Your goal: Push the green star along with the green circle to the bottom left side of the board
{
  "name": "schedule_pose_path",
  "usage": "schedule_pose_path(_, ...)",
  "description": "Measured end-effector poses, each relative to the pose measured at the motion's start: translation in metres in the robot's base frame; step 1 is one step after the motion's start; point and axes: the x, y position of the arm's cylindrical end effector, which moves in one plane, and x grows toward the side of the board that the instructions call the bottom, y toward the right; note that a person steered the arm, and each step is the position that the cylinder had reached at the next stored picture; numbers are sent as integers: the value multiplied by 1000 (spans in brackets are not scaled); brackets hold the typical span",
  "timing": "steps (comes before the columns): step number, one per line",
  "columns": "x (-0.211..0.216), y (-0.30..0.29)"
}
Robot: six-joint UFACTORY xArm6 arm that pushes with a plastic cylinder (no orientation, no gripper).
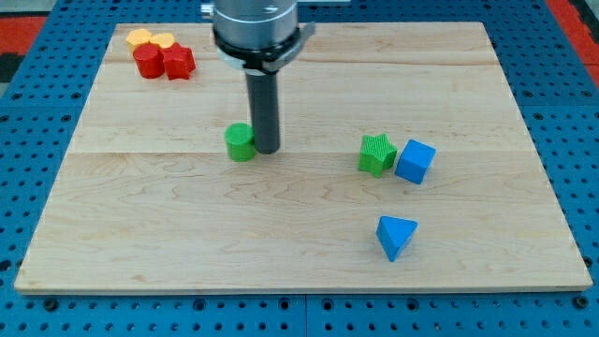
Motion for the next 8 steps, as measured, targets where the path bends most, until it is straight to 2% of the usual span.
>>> schedule_pose_path(1, -30, -14)
schedule_pose_path(2, -30, -44)
schedule_pose_path(4, 1, -96)
schedule_pose_path(7, 71, -128)
schedule_pose_path(8, 73, -158)
